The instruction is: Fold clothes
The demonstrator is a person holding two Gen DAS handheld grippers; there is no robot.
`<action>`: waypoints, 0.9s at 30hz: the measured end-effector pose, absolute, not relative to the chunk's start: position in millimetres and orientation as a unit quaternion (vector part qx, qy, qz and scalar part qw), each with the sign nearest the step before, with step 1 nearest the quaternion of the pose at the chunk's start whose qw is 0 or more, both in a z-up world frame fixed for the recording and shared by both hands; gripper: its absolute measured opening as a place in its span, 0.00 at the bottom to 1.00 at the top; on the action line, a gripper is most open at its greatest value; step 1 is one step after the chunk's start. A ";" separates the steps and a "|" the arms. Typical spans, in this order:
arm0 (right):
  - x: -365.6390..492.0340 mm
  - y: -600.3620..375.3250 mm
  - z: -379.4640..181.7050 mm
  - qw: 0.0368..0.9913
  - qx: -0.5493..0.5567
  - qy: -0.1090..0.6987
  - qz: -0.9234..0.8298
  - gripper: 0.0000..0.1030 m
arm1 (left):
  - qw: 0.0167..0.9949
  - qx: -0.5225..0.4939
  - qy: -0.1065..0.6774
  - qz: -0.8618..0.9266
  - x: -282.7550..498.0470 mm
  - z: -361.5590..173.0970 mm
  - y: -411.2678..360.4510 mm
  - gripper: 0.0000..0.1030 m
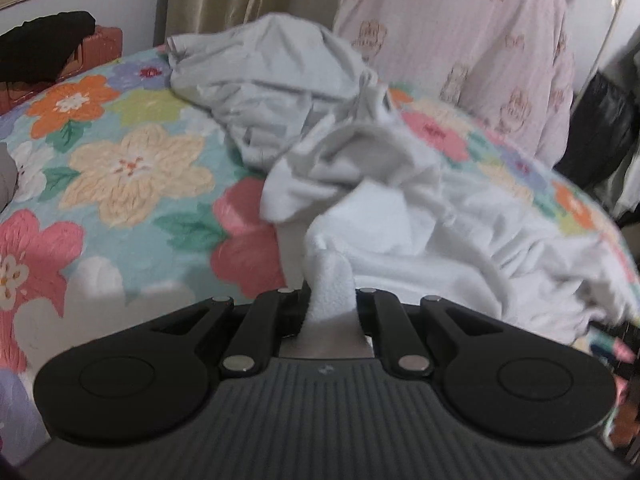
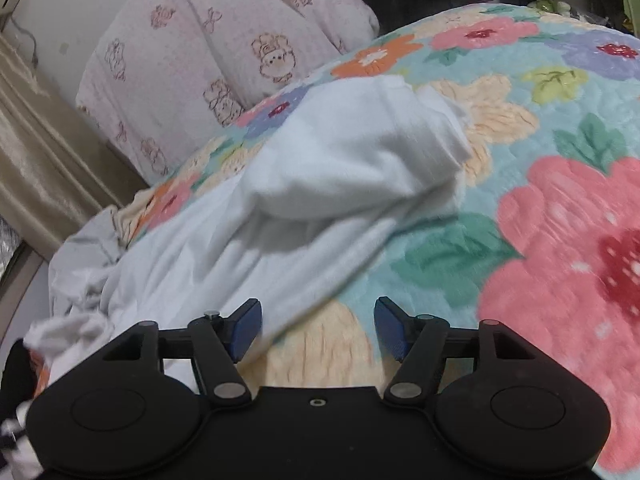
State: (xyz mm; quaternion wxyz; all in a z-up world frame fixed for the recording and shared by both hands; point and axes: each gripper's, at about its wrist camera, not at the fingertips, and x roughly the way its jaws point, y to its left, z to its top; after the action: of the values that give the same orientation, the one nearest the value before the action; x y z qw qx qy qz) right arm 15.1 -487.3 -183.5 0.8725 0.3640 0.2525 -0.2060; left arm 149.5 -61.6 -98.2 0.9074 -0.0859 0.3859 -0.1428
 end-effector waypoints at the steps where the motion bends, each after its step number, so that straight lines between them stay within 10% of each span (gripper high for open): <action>1: 20.3 -489.2 -184.8 0.874 0.360 0.250 -0.210 0.66 | 0.905 -0.085 0.393 -0.141 148.4 -102.3 -61.2 0.07; 2: 26.8 -488.0 -185.0 0.879 0.345 0.249 -0.214 0.64 | 0.903 -0.086 0.396 -0.140 148.3 -105.1 -60.5 0.07; 4: 42.5 -480.8 -184.1 0.894 0.293 0.257 -0.223 0.10 | 0.903 -0.092 0.397 -0.137 149.7 -108.3 -58.6 0.07; 27: -67.7 -379.4 -132.1 0.941 0.100 0.257 -0.194 0.08 | 0.929 -0.080 0.337 -0.130 131.8 -97.4 -53.1 0.08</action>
State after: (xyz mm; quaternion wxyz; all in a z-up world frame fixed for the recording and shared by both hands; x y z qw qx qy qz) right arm -67.7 -379.4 -132.1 0.9412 0.1003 0.2575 -0.1942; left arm 131.8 -53.1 -97.4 0.9292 -0.0796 0.3367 -0.1300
